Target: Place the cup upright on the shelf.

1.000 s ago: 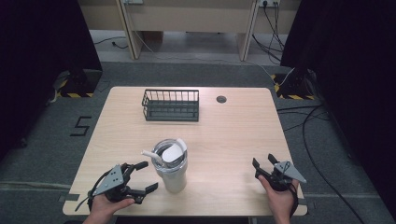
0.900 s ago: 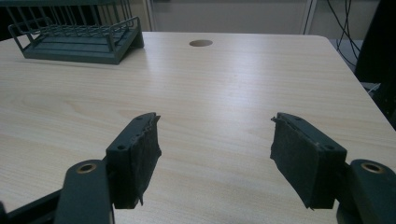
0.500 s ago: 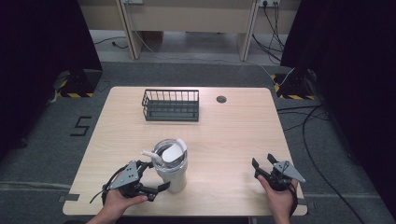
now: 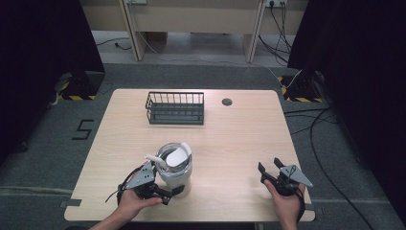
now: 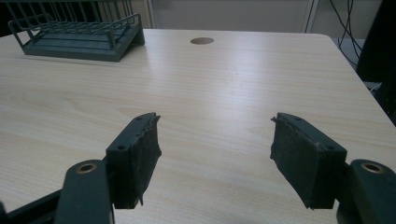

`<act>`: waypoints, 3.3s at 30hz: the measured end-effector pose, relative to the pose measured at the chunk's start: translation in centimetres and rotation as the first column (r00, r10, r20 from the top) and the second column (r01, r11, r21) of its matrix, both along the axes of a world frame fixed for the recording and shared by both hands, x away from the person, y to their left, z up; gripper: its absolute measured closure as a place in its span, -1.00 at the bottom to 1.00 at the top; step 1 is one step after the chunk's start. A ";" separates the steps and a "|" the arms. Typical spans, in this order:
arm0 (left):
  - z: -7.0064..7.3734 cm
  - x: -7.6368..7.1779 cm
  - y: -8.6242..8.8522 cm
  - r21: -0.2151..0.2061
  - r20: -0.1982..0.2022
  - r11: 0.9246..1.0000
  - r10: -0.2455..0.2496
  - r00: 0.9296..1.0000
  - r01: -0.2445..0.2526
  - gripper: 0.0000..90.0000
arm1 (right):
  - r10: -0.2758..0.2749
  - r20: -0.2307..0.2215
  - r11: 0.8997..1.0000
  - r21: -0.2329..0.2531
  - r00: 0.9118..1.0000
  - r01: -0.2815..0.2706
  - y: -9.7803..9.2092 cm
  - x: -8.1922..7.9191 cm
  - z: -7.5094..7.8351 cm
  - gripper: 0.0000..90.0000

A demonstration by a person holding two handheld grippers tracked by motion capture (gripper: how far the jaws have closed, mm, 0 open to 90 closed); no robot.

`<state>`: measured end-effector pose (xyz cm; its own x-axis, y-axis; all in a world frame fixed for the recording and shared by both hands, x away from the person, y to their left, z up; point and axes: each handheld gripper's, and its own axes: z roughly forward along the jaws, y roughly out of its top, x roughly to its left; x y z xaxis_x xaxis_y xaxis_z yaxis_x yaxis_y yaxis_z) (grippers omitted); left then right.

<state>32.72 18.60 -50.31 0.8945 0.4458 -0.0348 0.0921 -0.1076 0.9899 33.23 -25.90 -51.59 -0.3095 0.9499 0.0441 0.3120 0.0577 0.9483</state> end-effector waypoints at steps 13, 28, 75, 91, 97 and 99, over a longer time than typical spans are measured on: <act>-0.4 0.4 -0.3 0.001 -0.013 1.000 -0.006 1.000 0.006 -0.84 | 0.000 -0.004 1.000 -0.007 1.000 0.000 0.1 0.0 0.0 -0.28; -0.2 0.5 -0.2 0.022 0.006 1.000 -0.016 1.000 0.016 -0.79 | -0.003 -0.004 1.000 -0.002 1.000 0.003 0.0 0.0 0.0 -0.28; 4.7 2.7 1.9 -0.006 0.030 0.999 0.049 0.998 -0.048 -0.79 | -0.011 0.001 1.000 0.018 1.000 0.011 -0.2 0.0 0.0 -0.29; 7.0 5.1 3.1 -0.027 0.090 0.993 0.121 0.989 -0.119 -0.79 | -0.008 -0.004 1.000 0.019 1.000 0.008 -0.2 0.0 0.0 -0.29; 7.9 6.0 3.5 -0.041 0.094 0.988 0.155 0.983 -0.152 -0.79 | -0.010 0.001 1.000 0.012 1.000 0.010 -0.2 0.0 0.0 -0.29; 8.0 6.2 3.6 -0.043 0.093 0.987 0.157 0.983 -0.154 -0.79 | -0.010 0.001 1.000 0.012 1.000 0.010 -0.2 0.0 0.0 -0.28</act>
<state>38.91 22.19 -42.30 0.8141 0.5800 0.0291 0.0101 -0.0642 0.9979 33.23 -26.12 -51.58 -0.3002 0.9523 0.0550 0.3116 0.0434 0.9492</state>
